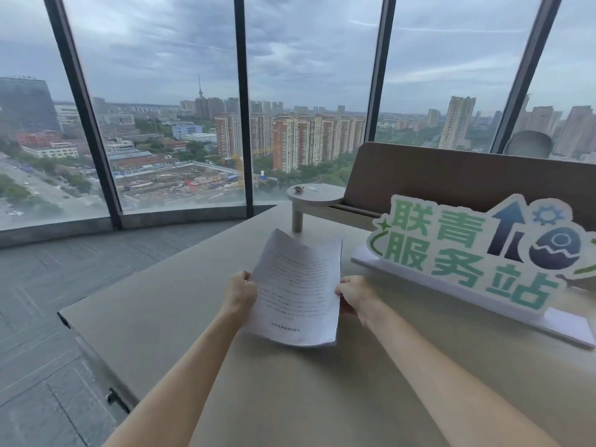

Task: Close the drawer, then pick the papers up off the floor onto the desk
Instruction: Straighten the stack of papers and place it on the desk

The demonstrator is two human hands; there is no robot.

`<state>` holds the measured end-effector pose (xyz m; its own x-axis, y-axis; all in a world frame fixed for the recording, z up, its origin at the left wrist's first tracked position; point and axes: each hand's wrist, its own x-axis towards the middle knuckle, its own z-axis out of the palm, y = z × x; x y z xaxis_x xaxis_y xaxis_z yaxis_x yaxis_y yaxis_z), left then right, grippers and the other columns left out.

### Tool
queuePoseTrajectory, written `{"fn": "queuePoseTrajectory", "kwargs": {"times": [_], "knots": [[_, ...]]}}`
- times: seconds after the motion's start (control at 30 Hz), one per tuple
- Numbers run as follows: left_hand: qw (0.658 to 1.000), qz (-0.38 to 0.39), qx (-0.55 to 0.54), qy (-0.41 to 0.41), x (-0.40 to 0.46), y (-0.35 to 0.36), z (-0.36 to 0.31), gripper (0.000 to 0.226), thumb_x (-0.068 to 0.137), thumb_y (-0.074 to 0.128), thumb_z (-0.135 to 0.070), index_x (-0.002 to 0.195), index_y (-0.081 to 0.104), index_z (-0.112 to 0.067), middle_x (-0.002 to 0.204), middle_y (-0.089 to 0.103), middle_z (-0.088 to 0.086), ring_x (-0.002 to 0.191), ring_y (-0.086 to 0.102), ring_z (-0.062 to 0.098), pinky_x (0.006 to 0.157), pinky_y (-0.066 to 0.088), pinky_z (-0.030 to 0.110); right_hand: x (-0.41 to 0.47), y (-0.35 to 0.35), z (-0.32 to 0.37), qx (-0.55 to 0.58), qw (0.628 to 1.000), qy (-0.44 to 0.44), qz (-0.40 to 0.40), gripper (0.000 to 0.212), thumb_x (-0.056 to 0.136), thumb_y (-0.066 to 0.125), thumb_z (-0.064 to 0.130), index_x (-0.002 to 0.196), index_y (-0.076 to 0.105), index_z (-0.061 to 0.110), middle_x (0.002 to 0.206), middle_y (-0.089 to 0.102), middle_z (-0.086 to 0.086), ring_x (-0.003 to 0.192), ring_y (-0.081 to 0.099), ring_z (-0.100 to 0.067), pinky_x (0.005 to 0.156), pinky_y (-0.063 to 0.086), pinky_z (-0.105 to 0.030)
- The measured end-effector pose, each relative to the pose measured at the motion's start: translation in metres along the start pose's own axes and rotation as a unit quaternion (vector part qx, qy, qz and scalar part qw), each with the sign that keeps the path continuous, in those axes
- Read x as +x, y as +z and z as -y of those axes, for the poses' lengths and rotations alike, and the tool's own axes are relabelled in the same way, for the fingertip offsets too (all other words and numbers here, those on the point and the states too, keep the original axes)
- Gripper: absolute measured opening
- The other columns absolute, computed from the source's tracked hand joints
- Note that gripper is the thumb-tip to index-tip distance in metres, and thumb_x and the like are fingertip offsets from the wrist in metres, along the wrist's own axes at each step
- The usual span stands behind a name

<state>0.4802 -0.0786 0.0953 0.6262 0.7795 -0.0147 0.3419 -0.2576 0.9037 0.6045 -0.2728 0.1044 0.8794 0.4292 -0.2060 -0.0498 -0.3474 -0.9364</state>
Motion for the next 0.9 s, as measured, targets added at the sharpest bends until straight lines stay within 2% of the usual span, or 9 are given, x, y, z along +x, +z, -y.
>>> {"fn": "queuePoseTrajectory", "kwargs": {"times": [0.1,0.17,0.23,0.3,0.4,0.57,0.73,0.8,0.9], "knots": [[1.0,0.011,0.022,-0.007,0.038,-0.004,0.012,0.018,0.073,0.04,-0.005,0.074,0.057,-0.012,0.078,0.063,0.01,0.082,0.063,0.031,0.071,0.052,0.038,0.034,0.021,-0.006,-0.021,1.0,0.0,-0.021,0.015,0.076,0.053,-0.006,0.081,0.066,-0.011,0.087,0.074,-0.025,0.074,0.062,-0.027,0.067,0.049,-0.036],[0.999,0.01,0.032,-0.006,0.063,-0.003,0.018,0.027,0.065,0.036,-0.011,0.077,0.061,-0.008,0.085,0.067,0.017,0.09,0.065,0.036,0.077,0.052,0.04,0.052,0.032,-0.007,-0.034,0.998,-0.013,-0.043,0.02,0.074,0.059,-0.003,0.088,0.072,-0.007,0.09,0.076,-0.02,0.078,0.068,-0.028,0.07,0.053,-0.035],[0.998,0.001,0.065,-0.007,0.083,-0.003,0.018,0.03,0.074,0.041,-0.009,0.089,0.066,-0.005,0.097,0.07,0.02,0.098,0.065,0.037,0.08,0.05,0.037,0.064,0.04,-0.005,-0.048,0.997,-0.019,-0.056,0.016,0.075,0.063,-0.001,0.085,0.074,0.004,0.086,0.077,-0.011,0.085,0.073,-0.029,0.072,0.057,-0.035],[0.994,-0.021,0.103,0.004,0.097,-0.001,0.014,0.029,0.084,0.043,-0.006,0.102,0.066,-0.006,0.11,0.068,0.019,0.106,0.062,0.036,0.085,0.047,0.035,0.075,0.047,-0.001,-0.049,0.997,-0.023,-0.054,0.016,0.076,0.064,-0.001,0.081,0.073,0.011,0.085,0.076,-0.007,0.085,0.075,-0.028,0.063,0.06,-0.031],[0.991,-0.038,0.13,0.009,0.124,0.004,0.01,0.039,0.089,0.042,-0.009,0.124,0.058,-0.006,0.127,0.062,0.019,0.118,0.056,0.036,0.097,0.043,0.037,0.094,0.054,0.004,-0.059,0.996,-0.024,-0.057,0.015,0.076,0.063,0.0,0.082,0.075,0.009,0.086,0.077,-0.007,0.076,0.075,-0.023,0.057,0.06,-0.028],[0.981,-0.041,0.185,0.041,0.161,0.007,0.006,0.035,0.087,0.042,-0.007,0.112,0.066,-0.007,0.117,0.067,0.02,0.112,0.059,0.037,0.091,0.045,0.038,0.122,0.063,0.008,-0.039,0.997,-0.013,-0.07,0.023,0.078,0.053,-0.003,0.088,0.074,-0.007,0.08,0.078,-0.012,0.063,0.077,-0.028,0.07,0.064,-0.045],[0.971,-0.026,0.232,0.054,0.182,0.009,0.008,0.024,0.08,0.041,0.0,0.084,0.064,-0.003,0.098,0.067,0.022,0.096,0.061,0.038,0.076,0.047,0.038,0.13,0.07,0.012,-0.024,0.996,-0.02,-0.083,0.019,0.077,0.06,-0.01,0.071,0.069,0.007,0.08,0.076,-0.014,0.055,0.072,-0.022,0.059,0.064,-0.034],[0.969,-0.028,0.24,0.058,0.187,0.01,0.009,0.026,0.08,0.041,0.0,0.089,0.065,-0.001,0.099,0.068,0.022,0.095,0.061,0.038,0.076,0.048,0.039,0.13,0.072,0.015,-0.024,0.996,-0.026,-0.088,0.024,0.077,0.063,-0.01,0.068,0.064,0.012,0.077,0.074,-0.01,0.054,0.071,-0.02,0.054,0.063,-0.03],[0.965,-0.046,0.249,0.07,0.192,0.012,0.012,0.036,0.08,0.043,-0.002,0.108,0.065,-0.007,0.109,0.068,0.019,0.104,0.059,0.039,0.086,0.049,0.042,0.132,0.072,0.017,-0.031,0.996,-0.023,-0.081,0.011,0.076,0.065,-0.01,0.078,0.069,0.0,0.081,0.074,-0.011,0.054,0.071,-0.02,0.051,0.061,-0.026]]}}
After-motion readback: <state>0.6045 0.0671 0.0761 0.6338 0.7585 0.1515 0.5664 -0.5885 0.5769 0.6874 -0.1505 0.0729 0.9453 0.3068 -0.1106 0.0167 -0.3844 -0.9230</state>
